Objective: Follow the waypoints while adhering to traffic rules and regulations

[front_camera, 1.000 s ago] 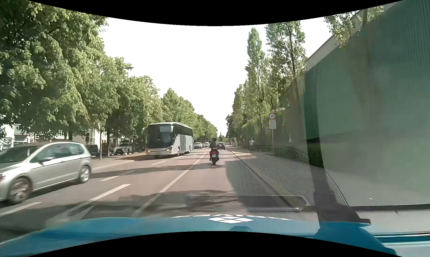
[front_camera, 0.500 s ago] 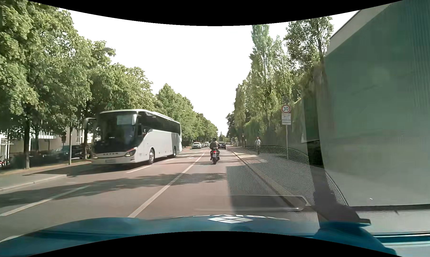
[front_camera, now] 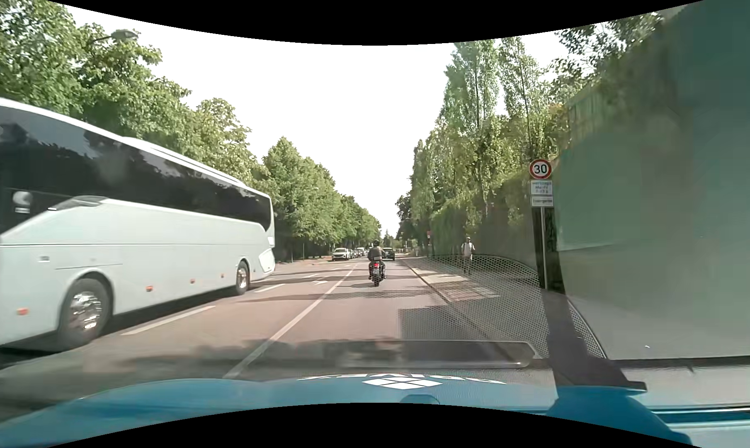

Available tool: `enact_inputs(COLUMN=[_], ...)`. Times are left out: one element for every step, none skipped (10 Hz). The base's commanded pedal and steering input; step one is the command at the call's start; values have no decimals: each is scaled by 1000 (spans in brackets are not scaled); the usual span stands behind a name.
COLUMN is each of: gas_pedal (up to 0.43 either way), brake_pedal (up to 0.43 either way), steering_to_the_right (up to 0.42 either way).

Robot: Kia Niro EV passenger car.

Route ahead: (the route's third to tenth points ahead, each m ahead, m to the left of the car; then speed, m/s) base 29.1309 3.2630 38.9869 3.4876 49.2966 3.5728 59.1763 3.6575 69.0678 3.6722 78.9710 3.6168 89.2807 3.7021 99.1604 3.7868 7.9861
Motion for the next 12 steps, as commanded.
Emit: enact_inputs(gas_pedal=[39, 0, 0, 0, 0, 0, 0, 0, 0, 0, 8, 28], brake_pedal=[0, 0, 0, 0, 0, 0, 0, 0, 0, 0, 0, 0], steering_to_the_right=[-7, -6, -6, -6, -6, -6, -6, -6, -6, -6, -6, -5])
